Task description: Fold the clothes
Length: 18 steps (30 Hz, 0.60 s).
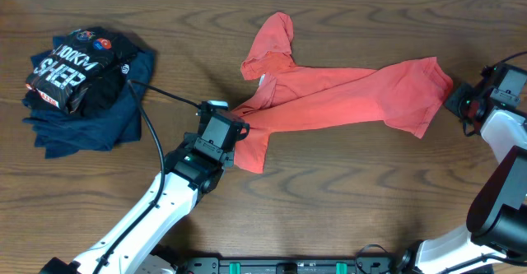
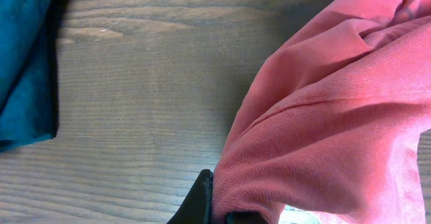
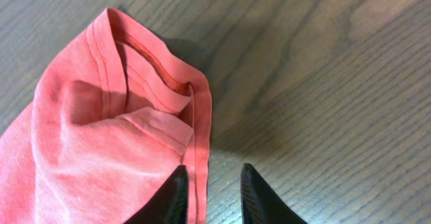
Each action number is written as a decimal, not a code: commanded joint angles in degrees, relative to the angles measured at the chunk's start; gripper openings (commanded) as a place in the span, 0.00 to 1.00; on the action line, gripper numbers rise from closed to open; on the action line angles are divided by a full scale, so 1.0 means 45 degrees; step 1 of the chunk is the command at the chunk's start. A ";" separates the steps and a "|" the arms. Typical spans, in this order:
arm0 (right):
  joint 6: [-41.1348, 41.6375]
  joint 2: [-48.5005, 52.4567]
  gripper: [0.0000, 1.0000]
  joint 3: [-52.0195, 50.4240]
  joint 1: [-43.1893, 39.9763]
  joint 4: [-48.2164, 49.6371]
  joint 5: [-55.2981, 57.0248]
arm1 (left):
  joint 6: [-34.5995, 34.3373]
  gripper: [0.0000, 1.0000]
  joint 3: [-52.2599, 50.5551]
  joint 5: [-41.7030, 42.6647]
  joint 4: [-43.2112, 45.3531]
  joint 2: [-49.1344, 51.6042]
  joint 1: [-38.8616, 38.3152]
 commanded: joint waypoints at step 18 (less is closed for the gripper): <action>-0.0418 0.1783 0.38 -0.0029 0.0228 0.1540 -0.1914 | -0.0131 0.06 0.0034 -0.0112 -0.0034 -0.0092 0.0068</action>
